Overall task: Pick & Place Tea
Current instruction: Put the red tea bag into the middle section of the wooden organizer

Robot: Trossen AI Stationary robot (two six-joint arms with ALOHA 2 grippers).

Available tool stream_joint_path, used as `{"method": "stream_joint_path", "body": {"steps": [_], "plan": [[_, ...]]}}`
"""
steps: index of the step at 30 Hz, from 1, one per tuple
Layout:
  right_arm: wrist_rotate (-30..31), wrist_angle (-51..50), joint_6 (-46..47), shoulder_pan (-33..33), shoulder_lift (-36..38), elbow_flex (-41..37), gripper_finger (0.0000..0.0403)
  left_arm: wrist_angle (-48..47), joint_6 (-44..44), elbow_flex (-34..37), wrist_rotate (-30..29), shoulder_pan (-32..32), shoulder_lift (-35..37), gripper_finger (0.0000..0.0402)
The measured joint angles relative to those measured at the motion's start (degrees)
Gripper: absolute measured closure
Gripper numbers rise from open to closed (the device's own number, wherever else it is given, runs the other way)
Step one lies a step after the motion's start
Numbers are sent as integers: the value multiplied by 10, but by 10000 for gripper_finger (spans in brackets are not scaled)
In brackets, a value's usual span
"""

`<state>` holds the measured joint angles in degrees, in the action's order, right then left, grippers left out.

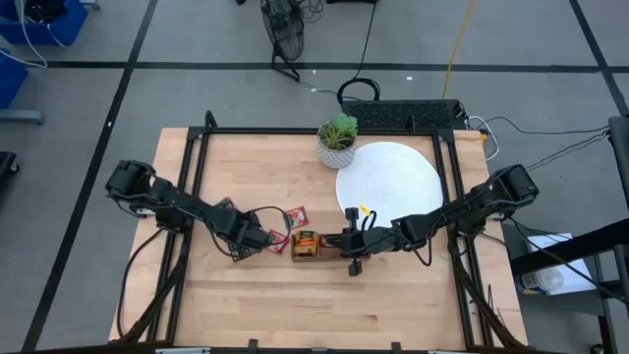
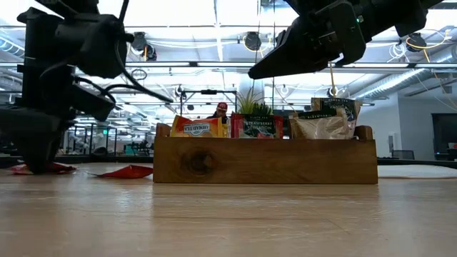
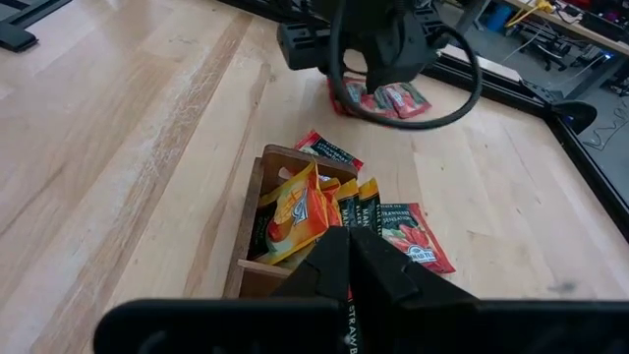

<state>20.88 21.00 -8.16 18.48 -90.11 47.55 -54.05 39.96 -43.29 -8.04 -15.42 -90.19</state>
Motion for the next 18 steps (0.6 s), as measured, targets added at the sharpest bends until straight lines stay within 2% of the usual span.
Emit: {"method": "stream_joint_path", "body": {"steps": [5, 8, 11, 15, 16, 18], "plan": [[0, 0, 0, 0, 0, 0, 403, 18, -34, 5, -1, 0, -35, 194], [0, 8, 0, 0, 0, -6, 403, 24, -55, 3, 1, 0, -40, 215], [0, 14, 0, 0, 0, -12, 403, 25, -65, 0, 8, 1, -37, 261], [0, 15, 0, 0, 0, -12, 403, 2, -74, -21, 8, 1, -37, 362], [0, 15, 0, 0, 0, -12, 403, -5, -81, -27, 6, 1, -37, 378], [0, 17, 0, 0, 0, -12, 403, -34, -97, -41, -13, -7, -38, 383]]}}
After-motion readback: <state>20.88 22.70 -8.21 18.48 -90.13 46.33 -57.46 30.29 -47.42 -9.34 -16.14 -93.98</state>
